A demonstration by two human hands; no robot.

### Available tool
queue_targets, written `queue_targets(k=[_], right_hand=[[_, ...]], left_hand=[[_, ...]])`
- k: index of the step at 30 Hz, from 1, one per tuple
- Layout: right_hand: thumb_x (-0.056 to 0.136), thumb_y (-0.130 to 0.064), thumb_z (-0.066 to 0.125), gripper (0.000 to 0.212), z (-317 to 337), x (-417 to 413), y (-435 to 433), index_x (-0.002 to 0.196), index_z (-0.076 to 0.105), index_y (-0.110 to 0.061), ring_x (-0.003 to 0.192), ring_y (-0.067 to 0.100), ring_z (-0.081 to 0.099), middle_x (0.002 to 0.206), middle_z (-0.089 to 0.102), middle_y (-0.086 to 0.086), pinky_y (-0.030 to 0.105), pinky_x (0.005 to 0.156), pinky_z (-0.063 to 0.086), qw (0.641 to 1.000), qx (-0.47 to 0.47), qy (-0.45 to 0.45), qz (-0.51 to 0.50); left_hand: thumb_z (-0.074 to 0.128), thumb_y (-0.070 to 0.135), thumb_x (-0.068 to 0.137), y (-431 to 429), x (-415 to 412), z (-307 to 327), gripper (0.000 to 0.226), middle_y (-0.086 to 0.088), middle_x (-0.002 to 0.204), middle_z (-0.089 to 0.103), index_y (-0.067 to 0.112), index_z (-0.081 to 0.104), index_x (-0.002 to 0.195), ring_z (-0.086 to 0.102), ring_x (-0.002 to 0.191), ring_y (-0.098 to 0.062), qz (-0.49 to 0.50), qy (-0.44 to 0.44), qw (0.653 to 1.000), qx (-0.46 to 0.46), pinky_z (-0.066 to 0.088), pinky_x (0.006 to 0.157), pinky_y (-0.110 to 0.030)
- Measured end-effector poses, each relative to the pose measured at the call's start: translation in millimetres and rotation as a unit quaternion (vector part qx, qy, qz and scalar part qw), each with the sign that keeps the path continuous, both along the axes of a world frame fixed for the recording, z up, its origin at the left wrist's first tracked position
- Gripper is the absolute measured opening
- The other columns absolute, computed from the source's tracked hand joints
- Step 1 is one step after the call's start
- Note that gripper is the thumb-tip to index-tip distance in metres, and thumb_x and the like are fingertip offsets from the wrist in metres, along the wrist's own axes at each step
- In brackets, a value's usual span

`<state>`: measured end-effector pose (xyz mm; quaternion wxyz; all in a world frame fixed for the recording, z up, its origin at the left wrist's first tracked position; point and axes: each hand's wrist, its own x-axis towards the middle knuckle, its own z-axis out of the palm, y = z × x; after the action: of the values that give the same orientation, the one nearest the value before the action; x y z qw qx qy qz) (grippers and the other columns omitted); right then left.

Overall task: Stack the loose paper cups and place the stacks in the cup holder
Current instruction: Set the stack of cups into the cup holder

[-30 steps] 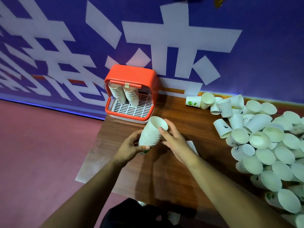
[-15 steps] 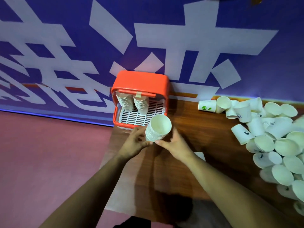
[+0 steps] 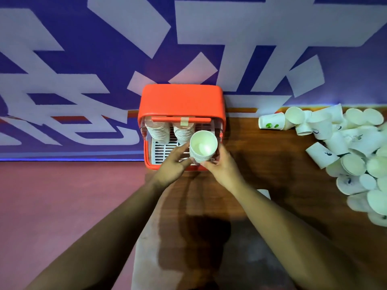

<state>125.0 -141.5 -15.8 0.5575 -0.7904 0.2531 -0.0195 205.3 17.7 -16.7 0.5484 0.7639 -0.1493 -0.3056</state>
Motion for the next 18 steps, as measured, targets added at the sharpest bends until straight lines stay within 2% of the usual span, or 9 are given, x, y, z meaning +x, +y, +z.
queue_targets(k=[2, 4, 6, 8, 10, 12, 15, 18], right_hand=[[0.07, -0.026, 0.082, 0.073, -8.7, 3.6, 1.3, 0.133, 0.047, -0.027, 0.113, 0.014, 0.06, 0.13, 0.056, 0.001, 0.04, 0.094, 0.053, 1.0, -0.014, 0.024, -0.01], [0.07, -0.026, 0.082, 0.075, -16.3, 7.4, 1.3, 0.135, 0.045, -0.022, 0.112, 0.017, 0.061, 0.13, 0.058, 0.002, 0.041, 0.094, 0.053, 0.998, -0.033, 0.045, -0.024], [0.071, -0.027, 0.081, 0.076, -20.8, 11.9, 0.3, 0.136, 0.044, -0.019, 0.111, 0.021, 0.062, 0.127, 0.061, 0.005, 0.041, 0.094, 0.052, 0.996, -0.053, 0.067, -0.038], [0.073, -0.027, 0.08, 0.072, -22.1, 16.6, 0.2, 0.134, 0.044, -0.014, 0.106, 0.025, 0.065, 0.12, 0.066, 0.009, 0.037, 0.087, 0.053, 0.993, -0.068, 0.082, -0.047], [0.071, -0.032, 0.081, 0.072, -24.5, 20.2, 1.0, 0.131, 0.045, -0.014, 0.102, 0.026, 0.066, 0.117, 0.067, 0.009, 0.039, 0.083, 0.055, 0.992, -0.078, 0.08, -0.059], [0.07, -0.034, 0.082, 0.074, -26.3, 20.5, 3.6, 0.131, 0.046, -0.013, 0.106, 0.026, 0.064, 0.121, 0.063, 0.01, 0.041, 0.086, 0.054, 0.991, -0.095, 0.062, -0.069], [0.072, -0.034, 0.081, 0.069, -31.5, 18.6, 4.9, 0.129, 0.05, -0.008, 0.11, 0.025, 0.058, 0.121, 0.055, 0.009, 0.038, 0.088, 0.052, 0.984, -0.151, 0.046, -0.084], [0.077, -0.032, 0.079, 0.058, -32.8, 20.0, 5.0, 0.122, 0.048, -0.011, 0.097, 0.022, 0.063, 0.11, 0.063, 0.008, 0.028, 0.073, 0.049, 0.982, -0.144, 0.05, -0.115]], left_hand=[[0.063, 0.015, 0.09, -4.6, 2.5, -0.8, 0.05, -0.003, 0.135, 0.06, 0.037, 0.055, 0.134, 0.062, 0.115, -0.01, -0.021, 0.017, 1.0, 0.002, 0.049, 0.105, -0.033], [0.061, 0.01, 0.09, -9.9, 3.8, -4.1, 0.051, 0.0, 0.133, 0.063, 0.041, 0.053, 0.13, 0.063, 0.11, -0.001, -0.022, 0.046, 0.999, -0.004, 0.049, 0.103, -0.028], [0.056, -0.003, 0.095, -14.5, 6.6, -9.0, 0.052, 0.002, 0.127, 0.063, 0.031, 0.05, 0.134, 0.064, 0.102, 0.009, -0.018, 0.073, 0.997, -0.007, 0.051, 0.095, -0.018], [0.052, -0.009, 0.096, -18.3, 9.2, -13.2, 0.052, 0.003, 0.124, 0.064, 0.017, 0.049, 0.14, 0.065, 0.103, 0.008, -0.021, 0.084, 0.996, -0.014, 0.051, 0.086, -0.012], [0.049, -0.011, 0.096, -21.7, 11.3, -14.4, 0.051, 0.005, 0.124, 0.063, 0.01, 0.047, 0.143, 0.065, 0.099, 0.013, -0.022, 0.086, 0.996, -0.022, 0.05, 0.083, -0.009], [0.045, -0.014, 0.096, -23.5, 14.4, -18.2, 0.052, 0.004, 0.126, 0.06, 0.009, 0.046, 0.143, 0.063, 0.096, 0.017, -0.016, 0.087, 0.996, -0.02, 0.049, 0.084, -0.007], [0.043, -0.014, 0.095, -24.7, 15.3, -24.7, 0.057, -0.007, 0.136, 0.057, 0.013, 0.046, 0.145, 0.062, 0.108, 0.005, -0.016, 0.078, 0.997, -0.006, 0.047, 0.087, -0.007], [0.041, -0.013, 0.097, -25.0, 12.3, -28.1, 0.056, -0.007, 0.14, 0.053, 0.013, 0.043, 0.147, 0.054, 0.126, -0.012, 0.011, 0.097, 0.995, 0.003, 0.046, 0.091, -0.006]])
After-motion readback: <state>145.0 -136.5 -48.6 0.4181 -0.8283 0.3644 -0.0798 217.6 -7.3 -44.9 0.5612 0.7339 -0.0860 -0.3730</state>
